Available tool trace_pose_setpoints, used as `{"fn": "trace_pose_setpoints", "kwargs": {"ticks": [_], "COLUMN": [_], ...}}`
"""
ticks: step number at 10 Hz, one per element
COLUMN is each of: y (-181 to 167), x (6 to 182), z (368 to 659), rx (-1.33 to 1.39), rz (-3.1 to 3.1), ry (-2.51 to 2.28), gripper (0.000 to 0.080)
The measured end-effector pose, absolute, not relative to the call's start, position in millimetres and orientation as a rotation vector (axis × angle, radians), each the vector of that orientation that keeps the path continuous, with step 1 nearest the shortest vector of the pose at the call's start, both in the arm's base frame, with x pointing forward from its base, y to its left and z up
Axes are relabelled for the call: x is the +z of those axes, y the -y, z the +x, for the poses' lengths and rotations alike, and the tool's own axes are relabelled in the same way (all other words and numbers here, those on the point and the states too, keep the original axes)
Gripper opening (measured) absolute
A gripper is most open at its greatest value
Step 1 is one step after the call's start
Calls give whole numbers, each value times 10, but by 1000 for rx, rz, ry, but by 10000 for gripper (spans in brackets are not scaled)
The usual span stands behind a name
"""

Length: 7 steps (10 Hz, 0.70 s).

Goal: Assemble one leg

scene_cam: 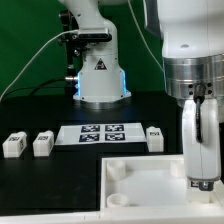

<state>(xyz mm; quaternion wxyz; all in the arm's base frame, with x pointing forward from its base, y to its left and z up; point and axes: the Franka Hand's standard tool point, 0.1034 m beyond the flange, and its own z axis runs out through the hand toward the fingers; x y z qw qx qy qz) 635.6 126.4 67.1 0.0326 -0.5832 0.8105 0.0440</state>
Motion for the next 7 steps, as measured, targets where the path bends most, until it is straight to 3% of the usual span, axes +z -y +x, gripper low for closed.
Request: {"fn": "trace_pose_setpoints", "kwargs": {"ticks": [1, 7], "y": [-1264, -1411], "x": [671, 823], "z": [6356, 6236], "rx": [135, 137], "rz": [-1795, -1770], "ry": [-2495, -2468], "gripper": [627, 648]}}
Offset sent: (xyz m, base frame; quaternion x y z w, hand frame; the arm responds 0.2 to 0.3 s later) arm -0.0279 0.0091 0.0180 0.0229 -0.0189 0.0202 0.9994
